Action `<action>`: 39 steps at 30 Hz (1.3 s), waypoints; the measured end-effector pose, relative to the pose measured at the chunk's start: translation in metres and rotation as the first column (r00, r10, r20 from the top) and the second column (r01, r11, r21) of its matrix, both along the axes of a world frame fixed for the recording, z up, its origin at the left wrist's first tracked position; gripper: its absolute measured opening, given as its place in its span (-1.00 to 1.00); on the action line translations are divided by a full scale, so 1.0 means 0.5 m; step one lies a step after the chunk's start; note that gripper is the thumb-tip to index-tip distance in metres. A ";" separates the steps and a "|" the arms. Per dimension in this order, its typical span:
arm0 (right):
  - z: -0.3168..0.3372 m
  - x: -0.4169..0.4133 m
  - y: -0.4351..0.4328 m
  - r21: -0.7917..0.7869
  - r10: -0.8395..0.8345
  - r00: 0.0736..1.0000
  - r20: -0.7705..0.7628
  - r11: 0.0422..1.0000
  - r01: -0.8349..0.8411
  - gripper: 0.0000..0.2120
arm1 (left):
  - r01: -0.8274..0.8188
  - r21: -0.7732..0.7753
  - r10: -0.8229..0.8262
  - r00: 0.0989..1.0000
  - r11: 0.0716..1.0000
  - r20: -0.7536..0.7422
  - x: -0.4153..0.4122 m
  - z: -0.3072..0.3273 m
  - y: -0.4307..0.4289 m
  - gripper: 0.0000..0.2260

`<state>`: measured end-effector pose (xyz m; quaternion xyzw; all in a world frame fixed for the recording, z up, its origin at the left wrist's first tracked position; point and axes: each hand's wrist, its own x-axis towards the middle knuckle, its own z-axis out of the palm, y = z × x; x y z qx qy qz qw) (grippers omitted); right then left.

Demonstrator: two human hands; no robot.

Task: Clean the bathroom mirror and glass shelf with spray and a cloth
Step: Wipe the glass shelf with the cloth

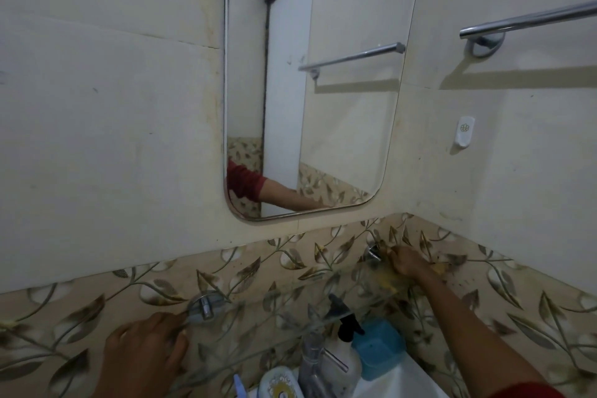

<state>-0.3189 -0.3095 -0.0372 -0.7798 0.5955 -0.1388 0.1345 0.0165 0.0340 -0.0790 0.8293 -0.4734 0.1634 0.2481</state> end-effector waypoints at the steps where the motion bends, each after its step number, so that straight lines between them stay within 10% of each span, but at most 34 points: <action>1: -0.006 -0.002 -0.003 0.006 -0.017 1.000 -0.007 1.000 0.017 -0.57 | 0.001 0.000 -0.001 1.000 1.000 0.010 -0.001 0.001 0.001 -0.67; 39: -0.045 0.115 0.179 -0.080 0.161 0.984 -0.075 0.983 -0.167 -0.54 | 0.047 -0.007 -0.046 0.996 0.999 0.073 -0.004 -0.011 0.009 -0.65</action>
